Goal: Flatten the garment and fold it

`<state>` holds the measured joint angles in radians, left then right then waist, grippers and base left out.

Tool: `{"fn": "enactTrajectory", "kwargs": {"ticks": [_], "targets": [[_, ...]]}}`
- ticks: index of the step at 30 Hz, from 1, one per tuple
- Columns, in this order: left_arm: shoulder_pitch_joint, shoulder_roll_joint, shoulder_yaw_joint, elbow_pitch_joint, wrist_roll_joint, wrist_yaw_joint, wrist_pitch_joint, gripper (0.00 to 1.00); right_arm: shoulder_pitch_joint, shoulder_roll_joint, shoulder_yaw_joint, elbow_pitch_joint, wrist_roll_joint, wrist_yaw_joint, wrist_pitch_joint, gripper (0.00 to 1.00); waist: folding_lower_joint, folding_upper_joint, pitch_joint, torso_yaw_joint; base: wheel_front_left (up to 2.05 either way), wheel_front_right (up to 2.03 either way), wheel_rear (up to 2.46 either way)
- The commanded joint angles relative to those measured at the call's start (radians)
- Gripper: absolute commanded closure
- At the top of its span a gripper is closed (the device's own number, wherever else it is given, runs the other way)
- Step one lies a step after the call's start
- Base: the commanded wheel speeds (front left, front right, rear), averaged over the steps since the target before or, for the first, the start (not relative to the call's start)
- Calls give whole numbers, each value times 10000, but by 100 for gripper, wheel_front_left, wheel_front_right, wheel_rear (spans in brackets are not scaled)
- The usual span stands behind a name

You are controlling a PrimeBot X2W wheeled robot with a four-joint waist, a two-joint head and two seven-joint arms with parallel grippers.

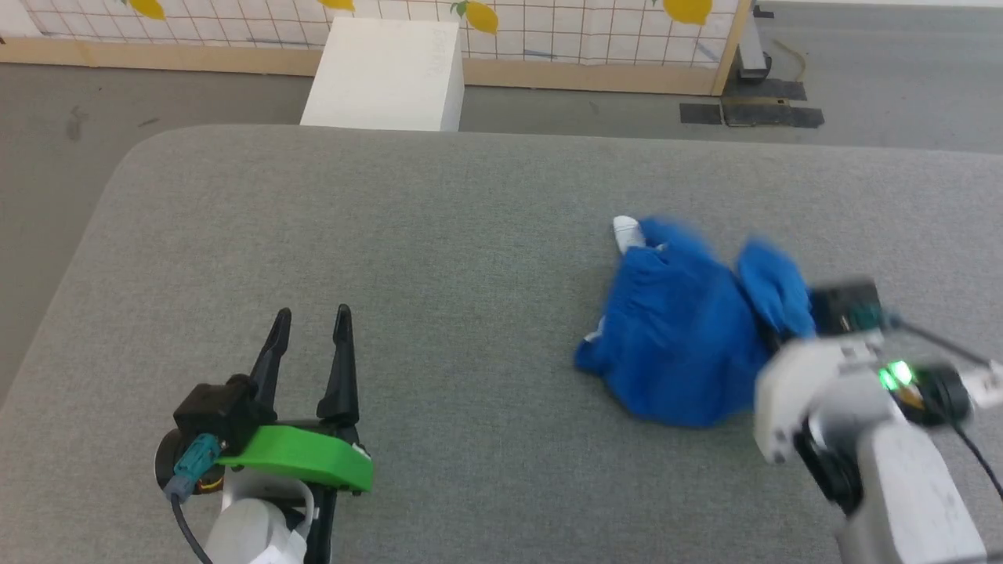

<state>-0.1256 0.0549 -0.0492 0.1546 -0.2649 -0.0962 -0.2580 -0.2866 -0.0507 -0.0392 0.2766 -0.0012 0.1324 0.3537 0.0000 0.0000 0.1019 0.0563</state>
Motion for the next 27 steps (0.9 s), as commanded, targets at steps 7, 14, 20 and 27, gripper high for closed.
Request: {"fn": "enactTrajectory", "kwargs": {"ticks": [7, 14, 20, 27], "targets": [[-75, -44, 13, 22, 159, -106, -38, 0, 1487, 4, -1838, -550, -720, -17, -214, 0, 0, 0, -29, -89, 0, 0, 0], [3, -46, -188, 100, 87, -142, -38, 0, 2363, 5, -1434, -2571, -536, -17, -1089, 0, 0, 0, -171, -118, 0, 0, 0], [-90, -46, -458, 209, -56, -178, -38, 0, 2587, 5, -129, -2906, -561, -17, -2668, 0, 0, 0, -224, -130, 0, 0, 0], [-1256, -46, -2513, 902, -622, -293, 278, 0, 2488, 5, 174, -2722, -468, -17, -3314, 0, 0, 0, 160, -662, 0, 0, 0]]}}
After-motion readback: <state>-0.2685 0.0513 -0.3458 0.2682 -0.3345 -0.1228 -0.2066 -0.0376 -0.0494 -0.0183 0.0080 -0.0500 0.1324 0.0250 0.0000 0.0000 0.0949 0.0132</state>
